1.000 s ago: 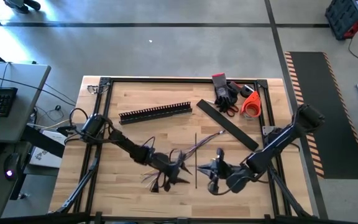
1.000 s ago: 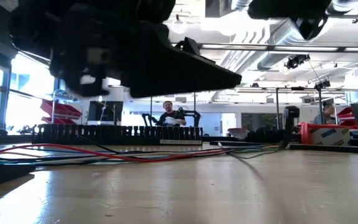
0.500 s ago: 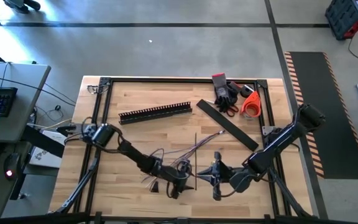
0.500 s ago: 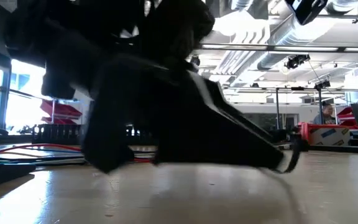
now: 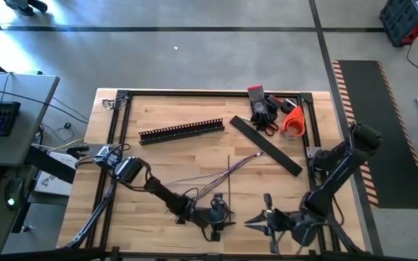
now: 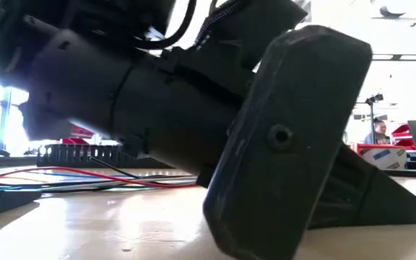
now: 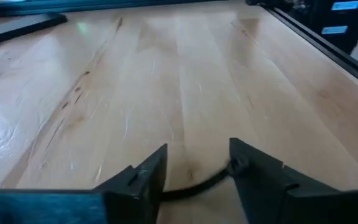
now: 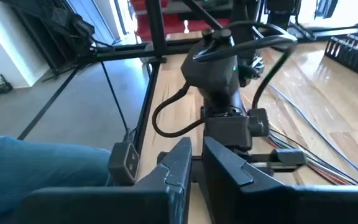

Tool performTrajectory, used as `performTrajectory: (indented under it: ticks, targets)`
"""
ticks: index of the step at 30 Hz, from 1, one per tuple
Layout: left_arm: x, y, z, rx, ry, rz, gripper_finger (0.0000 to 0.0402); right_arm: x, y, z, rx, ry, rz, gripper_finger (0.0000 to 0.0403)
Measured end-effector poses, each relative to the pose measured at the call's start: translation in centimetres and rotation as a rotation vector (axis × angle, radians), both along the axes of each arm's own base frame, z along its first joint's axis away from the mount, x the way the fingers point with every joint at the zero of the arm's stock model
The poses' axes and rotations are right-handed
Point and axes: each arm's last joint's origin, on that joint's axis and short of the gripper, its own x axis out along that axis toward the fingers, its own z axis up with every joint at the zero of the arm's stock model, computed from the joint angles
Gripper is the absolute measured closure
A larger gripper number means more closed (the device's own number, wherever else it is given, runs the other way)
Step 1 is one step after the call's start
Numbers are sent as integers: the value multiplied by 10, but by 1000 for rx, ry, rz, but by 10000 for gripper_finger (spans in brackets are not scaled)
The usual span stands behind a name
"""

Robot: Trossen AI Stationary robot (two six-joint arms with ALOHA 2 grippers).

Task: Ziptie cables
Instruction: Wrap the colored cables together using a zip tie

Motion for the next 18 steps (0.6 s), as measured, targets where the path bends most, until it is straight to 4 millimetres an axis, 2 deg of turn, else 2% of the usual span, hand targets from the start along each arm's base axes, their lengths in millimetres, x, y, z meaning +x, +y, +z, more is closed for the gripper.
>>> performTrajectory:
  ticks: [5, 18]
  targets:
    - [-7, -9, -2, -18, 12, 47, 286, -9, 6, 1, -13, -20, -9, 377]
    - [-18, -23, -4, 86, 38, 37, 288, -9, 7, 0, 9, -12, 0, 377]
